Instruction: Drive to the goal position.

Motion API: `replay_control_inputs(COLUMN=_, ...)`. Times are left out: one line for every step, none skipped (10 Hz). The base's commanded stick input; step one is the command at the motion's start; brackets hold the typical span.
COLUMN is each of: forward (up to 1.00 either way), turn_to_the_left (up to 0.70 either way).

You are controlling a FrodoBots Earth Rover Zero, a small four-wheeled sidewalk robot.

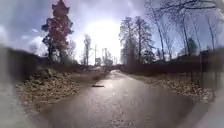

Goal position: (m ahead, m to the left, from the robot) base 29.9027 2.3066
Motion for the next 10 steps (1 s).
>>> replay_control_inputs(forward=0.85, turn_to_the_left=0.01)
replay_control_inputs(forward=0.85, turn_to_the_left=0.0)
replay_control_inputs(forward=0.85, turn_to_the_left=0.0)
replay_control_inputs(forward=0.85, turn_to_the_left=0.0)
replay_control_inputs(forward=0.85, turn_to_the_left=0.0)
replay_control_inputs(forward=0.85, turn_to_the_left=0.0)
replay_control_inputs(forward=0.85, turn_to_the_left=0.0)
replay_control_inputs(forward=0.85, turn_to_the_left=0.0)
replay_control_inputs(forward=0.85, turn_to_the_left=0.0)
replay_control_inputs(forward=0.85, turn_to_the_left=0.0)
